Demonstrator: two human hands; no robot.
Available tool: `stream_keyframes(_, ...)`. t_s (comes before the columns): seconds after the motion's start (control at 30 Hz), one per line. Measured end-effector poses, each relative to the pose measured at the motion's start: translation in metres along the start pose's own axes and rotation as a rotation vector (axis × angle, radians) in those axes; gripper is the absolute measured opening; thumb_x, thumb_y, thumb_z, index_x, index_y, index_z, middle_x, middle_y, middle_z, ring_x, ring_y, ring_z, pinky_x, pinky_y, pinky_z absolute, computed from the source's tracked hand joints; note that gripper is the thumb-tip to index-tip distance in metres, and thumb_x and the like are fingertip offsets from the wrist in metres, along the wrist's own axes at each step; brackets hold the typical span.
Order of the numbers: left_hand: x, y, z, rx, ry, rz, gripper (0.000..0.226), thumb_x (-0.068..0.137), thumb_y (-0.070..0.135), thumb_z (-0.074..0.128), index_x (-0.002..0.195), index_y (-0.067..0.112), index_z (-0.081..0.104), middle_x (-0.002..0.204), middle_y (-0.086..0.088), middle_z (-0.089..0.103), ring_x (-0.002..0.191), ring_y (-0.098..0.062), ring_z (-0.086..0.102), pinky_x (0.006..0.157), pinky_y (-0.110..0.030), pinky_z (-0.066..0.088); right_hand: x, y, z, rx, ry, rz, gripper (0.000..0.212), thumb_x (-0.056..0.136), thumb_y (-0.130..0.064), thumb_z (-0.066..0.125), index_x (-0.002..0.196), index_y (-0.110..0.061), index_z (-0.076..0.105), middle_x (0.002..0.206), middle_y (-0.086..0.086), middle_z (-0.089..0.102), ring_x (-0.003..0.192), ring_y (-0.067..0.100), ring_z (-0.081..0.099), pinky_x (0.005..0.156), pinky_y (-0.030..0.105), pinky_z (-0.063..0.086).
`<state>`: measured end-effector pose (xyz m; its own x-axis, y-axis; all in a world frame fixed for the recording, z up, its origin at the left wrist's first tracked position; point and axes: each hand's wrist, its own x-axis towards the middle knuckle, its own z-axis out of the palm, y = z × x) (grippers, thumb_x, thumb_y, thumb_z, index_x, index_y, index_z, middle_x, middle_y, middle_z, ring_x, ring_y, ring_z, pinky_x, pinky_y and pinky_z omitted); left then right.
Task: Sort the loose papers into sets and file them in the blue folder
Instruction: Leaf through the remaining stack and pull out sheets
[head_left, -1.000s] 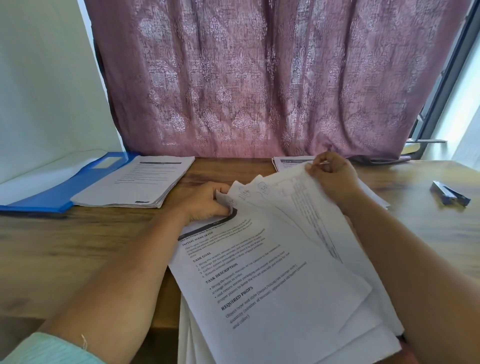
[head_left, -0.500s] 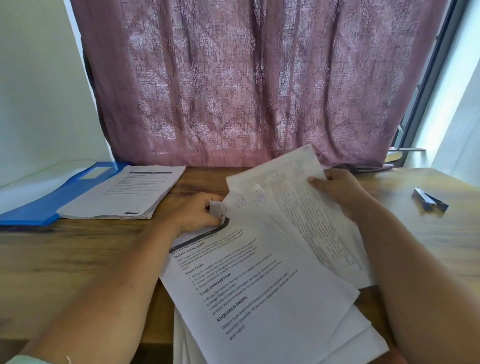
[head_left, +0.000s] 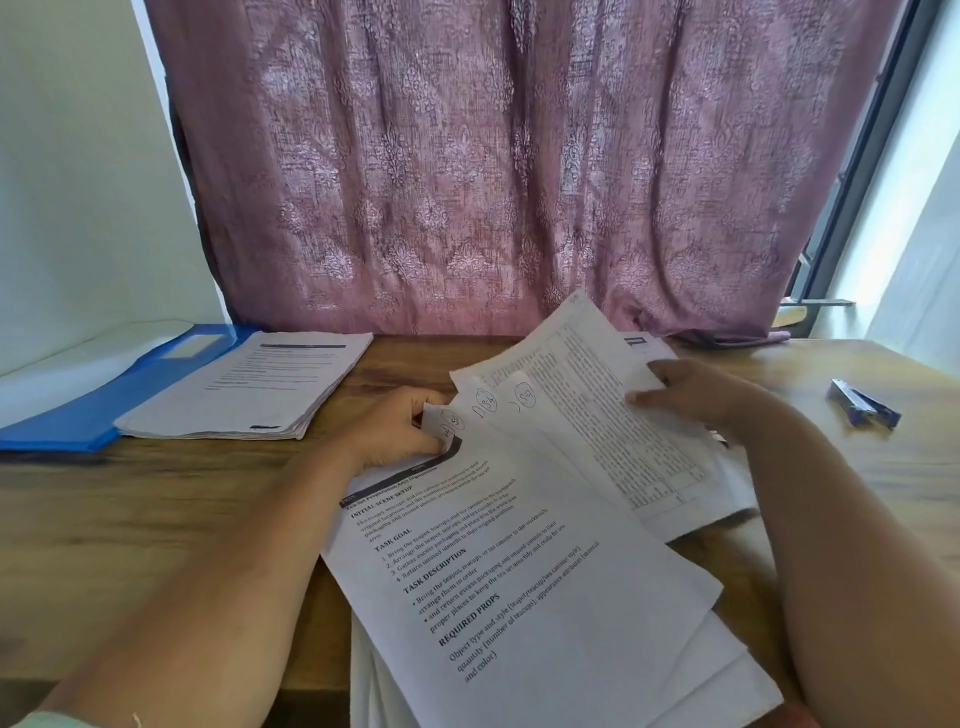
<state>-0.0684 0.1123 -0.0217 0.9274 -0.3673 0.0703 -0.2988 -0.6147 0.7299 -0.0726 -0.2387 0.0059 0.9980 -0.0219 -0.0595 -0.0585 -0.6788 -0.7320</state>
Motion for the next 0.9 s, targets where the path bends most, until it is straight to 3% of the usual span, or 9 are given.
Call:
stream_keyframes(0.07,0.001,0.0,-0.001,0.006,-0.002,-0.003,0.035,0.081,0.007,0.077,0.112,0.022,0.07,0.104,0.013,0.072,0.083,0.013,0.061,0.062,0.001,0.041,-0.007,-0.001,-0.002,-0.169,-0.22,0.06,0.032,0.078,-0.025,0.08,0.107,-0.023,0.068,0.102,0.001,0.073,0.092,0.021,0.07,0.09,0.04,0.055)
stream_keyframes(0.1,0.001,0.0,-0.001,0.01,-0.002,-0.001,0.034,0.08,0.007,0.077,0.111,0.022,0.071,0.104,0.013,0.072,0.085,0.009,0.062,0.063,0.0,0.042,-0.007,-0.001,-0.002,-0.222,-0.164,0.047,0.035,0.077,-0.025,0.081,0.11,-0.019,0.068,0.103,0.002,0.073,0.091,0.019,0.069,0.089,0.038,0.054)
stream_keyframes(0.23,0.002,-0.002,-0.001,0.042,0.004,0.013,0.033,0.081,0.008,0.076,0.11,0.021,0.069,0.104,0.01,0.071,0.084,0.008,0.06,0.063,0.001,0.04,0.0,-0.005,0.004,0.126,0.596,0.018,0.031,0.091,-0.022,0.065,0.118,-0.007,0.064,0.102,0.008,0.066,0.084,0.023,0.058,0.072,0.03,0.042)
stream_keyframes(0.3,0.002,-0.002,-0.001,0.032,0.003,0.012,0.038,0.08,0.006,0.076,0.114,0.02,0.065,0.107,0.007,0.07,0.089,0.001,0.061,0.071,-0.005,0.045,0.003,-0.004,0.001,0.443,0.766,0.097,0.031,0.095,-0.016,0.057,0.124,-0.006,0.06,0.107,0.006,0.063,0.09,0.022,0.056,0.075,0.029,0.042)
stream_keyframes(0.4,0.002,-0.002,0.001,-0.042,-0.009,0.044,0.061,0.078,-0.002,0.075,0.126,0.027,0.053,0.115,0.002,0.066,0.1,-0.013,0.062,0.09,-0.025,0.05,0.01,-0.002,0.002,0.923,0.546,0.197,0.03,0.094,-0.005,0.056,0.124,0.001,0.056,0.097,0.005,0.063,0.068,0.013,0.064,0.057,0.023,0.05)
stream_keyframes(0.5,0.003,-0.002,0.001,-0.034,0.003,0.059,0.064,0.077,0.002,0.077,0.13,0.025,0.048,0.119,0.003,0.062,0.099,-0.007,0.06,0.085,-0.013,0.047,0.007,-0.014,0.019,1.043,0.304,0.246,0.013,0.099,-0.001,0.043,0.11,0.004,0.05,0.081,0.01,0.056,0.035,0.002,0.05,0.034,0.011,0.04)
stream_keyframes(0.63,0.003,-0.001,0.001,0.003,0.062,0.072,0.062,0.074,0.015,0.084,0.127,0.025,0.051,0.113,0.01,0.06,0.096,-0.004,0.058,0.072,-0.002,0.043,0.001,-0.025,0.036,1.131,0.131,0.232,0.022,0.102,-0.005,0.039,0.121,0.002,0.048,0.079,0.009,0.055,0.038,0.003,0.049,0.035,0.01,0.042)
stream_keyframes(0.77,0.008,-0.004,0.0,-0.014,0.151,0.098,0.057,0.07,0.016,0.087,0.119,0.018,0.058,0.105,0.0,0.064,0.085,-0.007,0.058,0.069,-0.008,0.045,0.004,-0.025,0.04,1.092,0.197,0.247,0.029,0.102,-0.009,0.044,0.128,0.002,0.05,0.078,0.007,0.056,0.041,0.004,0.053,0.036,0.011,0.042)
stream_keyframes(0.9,0.01,-0.005,0.0,0.001,0.185,0.117,0.055,0.066,0.021,0.09,0.113,0.018,0.062,0.102,0.0,0.067,0.082,-0.007,0.06,0.07,-0.013,0.047,0.003,-0.025,0.043,1.2,0.237,0.201,0.017,0.101,-0.001,0.043,0.114,-0.006,0.053,0.092,0.005,0.062,0.07,0.009,0.06,0.052,0.013,0.052)
